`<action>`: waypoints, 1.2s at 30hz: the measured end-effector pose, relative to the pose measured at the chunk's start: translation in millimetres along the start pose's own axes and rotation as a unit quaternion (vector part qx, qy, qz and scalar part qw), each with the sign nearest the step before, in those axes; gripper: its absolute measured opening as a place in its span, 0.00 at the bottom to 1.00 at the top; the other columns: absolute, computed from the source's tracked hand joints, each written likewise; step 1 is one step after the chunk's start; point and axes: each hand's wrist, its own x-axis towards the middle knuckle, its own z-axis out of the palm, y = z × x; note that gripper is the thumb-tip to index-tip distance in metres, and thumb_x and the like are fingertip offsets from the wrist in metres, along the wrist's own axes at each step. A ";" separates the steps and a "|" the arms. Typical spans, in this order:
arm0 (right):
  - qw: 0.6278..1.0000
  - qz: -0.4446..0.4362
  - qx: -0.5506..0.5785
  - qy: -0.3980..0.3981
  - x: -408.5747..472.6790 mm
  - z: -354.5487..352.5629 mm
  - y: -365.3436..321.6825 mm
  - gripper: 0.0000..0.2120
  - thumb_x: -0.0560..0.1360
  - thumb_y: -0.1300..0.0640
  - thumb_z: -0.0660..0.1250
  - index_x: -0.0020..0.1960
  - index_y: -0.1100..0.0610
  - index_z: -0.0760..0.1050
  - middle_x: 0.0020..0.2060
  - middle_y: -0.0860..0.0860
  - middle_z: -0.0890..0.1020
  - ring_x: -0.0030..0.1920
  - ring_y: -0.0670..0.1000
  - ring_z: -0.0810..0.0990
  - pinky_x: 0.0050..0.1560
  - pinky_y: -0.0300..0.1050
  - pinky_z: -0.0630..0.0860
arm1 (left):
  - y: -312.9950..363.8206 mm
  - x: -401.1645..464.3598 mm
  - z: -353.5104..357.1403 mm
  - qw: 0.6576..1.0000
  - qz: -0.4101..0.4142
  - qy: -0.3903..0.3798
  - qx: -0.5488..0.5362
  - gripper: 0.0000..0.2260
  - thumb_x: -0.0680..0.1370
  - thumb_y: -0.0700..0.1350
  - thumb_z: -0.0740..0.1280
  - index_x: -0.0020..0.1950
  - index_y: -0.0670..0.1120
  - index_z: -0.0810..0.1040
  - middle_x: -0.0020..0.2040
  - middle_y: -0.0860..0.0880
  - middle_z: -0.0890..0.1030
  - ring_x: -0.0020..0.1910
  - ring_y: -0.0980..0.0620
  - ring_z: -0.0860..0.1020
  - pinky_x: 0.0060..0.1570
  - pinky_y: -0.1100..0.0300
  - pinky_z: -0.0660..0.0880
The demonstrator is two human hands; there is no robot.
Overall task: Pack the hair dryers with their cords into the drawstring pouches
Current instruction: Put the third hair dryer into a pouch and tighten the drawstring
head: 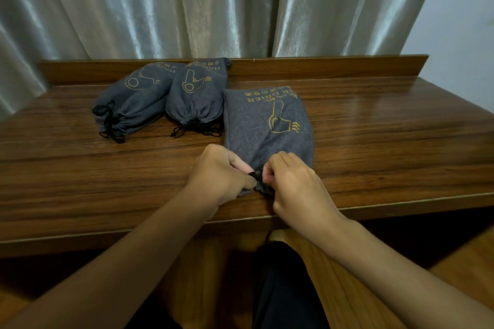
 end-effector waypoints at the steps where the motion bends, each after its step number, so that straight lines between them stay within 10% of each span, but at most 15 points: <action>1: 1.000 0.000 -0.001 0.002 -0.2 0.1 0.1 0.15 0.64 0.73 0.67 0.42 0.56 0.72 0.40 0.53 0.76 0.44 0.57 0.75 0.44 0.43 0.65 | 0.7 1.4 -1.9 1.000 -0.004 -0.016 0.003 0.07 0.66 0.39 0.79 0.34 0.47 0.83 0.25 0.49 0.78 0.28 0.49 0.75 0.40 0.53 0.79; 13: 0.999 -0.029 -0.023 -0.015 -1.3 -4.9 0.0 0.03 0.75 0.65 0.68 0.44 0.60 0.75 0.40 0.55 0.78 0.43 0.58 0.77 0.46 0.47 0.70 | 9.8 8.7 -17.3 0.988 0.029 -0.129 0.079 0.07 0.67 0.42 0.80 0.35 0.49 0.82 0.24 0.54 0.77 0.23 0.61 0.73 0.25 0.72 0.67; 18: 0.994 -0.059 -0.083 -0.035 1.7 -11.7 -4.6 0.15 0.81 0.56 0.55 0.46 0.61 0.77 0.40 0.56 0.79 0.42 0.56 0.79 0.45 0.51 0.77 | 11.9 12.8 -18.9 0.984 0.030 -0.152 0.087 0.08 0.68 0.42 0.79 0.34 0.49 0.81 0.34 0.43 0.80 0.34 0.48 0.74 0.37 0.58 0.72; 24: 0.989 -0.073 0.004 -0.128 13.9 -15.8 6.8 0.10 0.83 0.54 0.59 0.54 0.60 0.74 0.50 0.51 0.76 0.54 0.50 0.73 0.58 0.44 0.67 | 7.7 9.7 -14.4 0.989 0.030 -0.104 0.098 0.07 0.66 0.42 0.80 0.36 0.48 0.83 0.30 0.51 0.81 0.29 0.57 0.77 0.31 0.67 0.72; 36: 0.992 -0.066 0.019 -0.107 17.1 -15.4 4.3 0.07 0.80 0.56 0.64 0.51 0.60 0.76 0.48 0.53 0.80 0.50 0.53 0.79 0.49 0.42 0.68 | 2.8 -8.7 -5.1 0.963 0.148 -0.002 0.226 0.08 0.69 0.49 0.76 0.35 0.55 0.78 0.32 0.57 0.77 0.38 0.58 0.76 0.40 0.61 0.70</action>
